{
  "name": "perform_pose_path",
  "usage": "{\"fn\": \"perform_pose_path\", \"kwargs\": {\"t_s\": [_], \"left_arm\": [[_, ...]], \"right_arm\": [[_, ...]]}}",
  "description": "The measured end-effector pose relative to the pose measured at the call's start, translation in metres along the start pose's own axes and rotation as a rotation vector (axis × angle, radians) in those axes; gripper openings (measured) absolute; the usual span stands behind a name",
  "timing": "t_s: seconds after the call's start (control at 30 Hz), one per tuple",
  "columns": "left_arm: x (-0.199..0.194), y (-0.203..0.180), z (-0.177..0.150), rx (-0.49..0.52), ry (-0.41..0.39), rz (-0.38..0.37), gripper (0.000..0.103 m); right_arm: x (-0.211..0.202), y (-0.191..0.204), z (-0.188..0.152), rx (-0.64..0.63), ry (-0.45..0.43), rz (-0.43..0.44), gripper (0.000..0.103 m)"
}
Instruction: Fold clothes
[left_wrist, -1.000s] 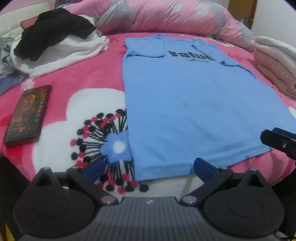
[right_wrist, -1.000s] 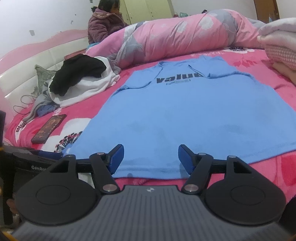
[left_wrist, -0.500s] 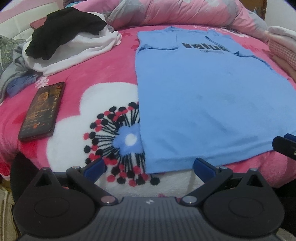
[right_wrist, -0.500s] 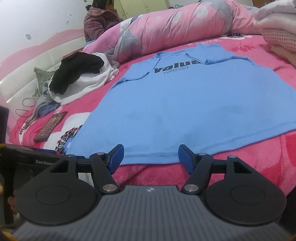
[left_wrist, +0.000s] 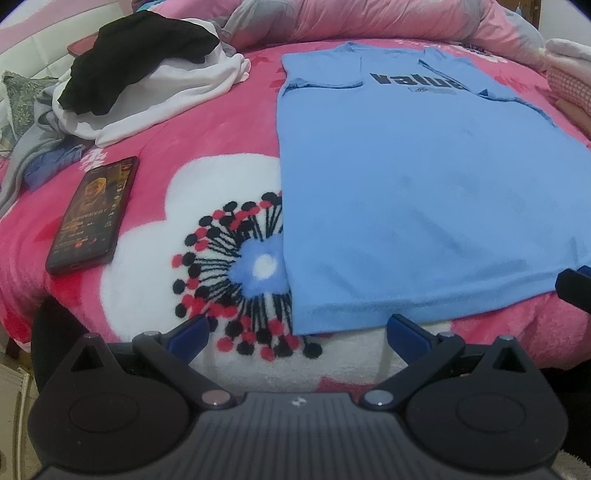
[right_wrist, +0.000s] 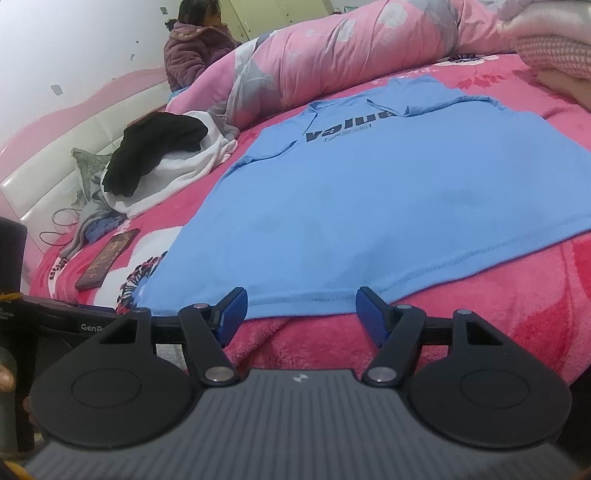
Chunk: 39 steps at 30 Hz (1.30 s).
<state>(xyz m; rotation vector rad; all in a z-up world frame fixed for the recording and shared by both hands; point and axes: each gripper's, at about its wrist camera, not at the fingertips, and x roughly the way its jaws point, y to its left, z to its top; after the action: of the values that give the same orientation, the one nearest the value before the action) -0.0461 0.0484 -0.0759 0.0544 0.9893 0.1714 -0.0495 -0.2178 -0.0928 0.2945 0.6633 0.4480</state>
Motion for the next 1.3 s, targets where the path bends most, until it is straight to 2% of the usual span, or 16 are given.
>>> {"fn": "perform_pose_path", "kwargs": {"t_s": [0.37, 0.6, 0.93, 1.2, 1.3], "left_arm": [[0.003, -0.001, -0.001, 0.006, 0.017, 0.008, 0.103], [0.004, 0.016, -0.003, -0.038, -0.009, -0.090, 0.103], [-0.002, 0.046, -0.009, -0.129, -0.098, -0.172, 0.103], [-0.003, 0.057, -0.010, -0.113, -0.121, -0.177, 0.103], [-0.003, 0.063, -0.014, -0.124, -0.120, -0.213, 0.103]], "right_arm": [[0.000, -0.003, -0.001, 0.010, -0.003, 0.010, 0.066], [0.001, -0.004, -0.001, 0.013, -0.001, 0.015, 0.066], [0.004, -0.002, 0.000, -0.008, 0.015, 0.009, 0.070], [0.007, 0.003, 0.002, -0.044, 0.032, -0.004, 0.072], [0.006, 0.005, 0.003, -0.068, 0.042, -0.007, 0.072]]}}
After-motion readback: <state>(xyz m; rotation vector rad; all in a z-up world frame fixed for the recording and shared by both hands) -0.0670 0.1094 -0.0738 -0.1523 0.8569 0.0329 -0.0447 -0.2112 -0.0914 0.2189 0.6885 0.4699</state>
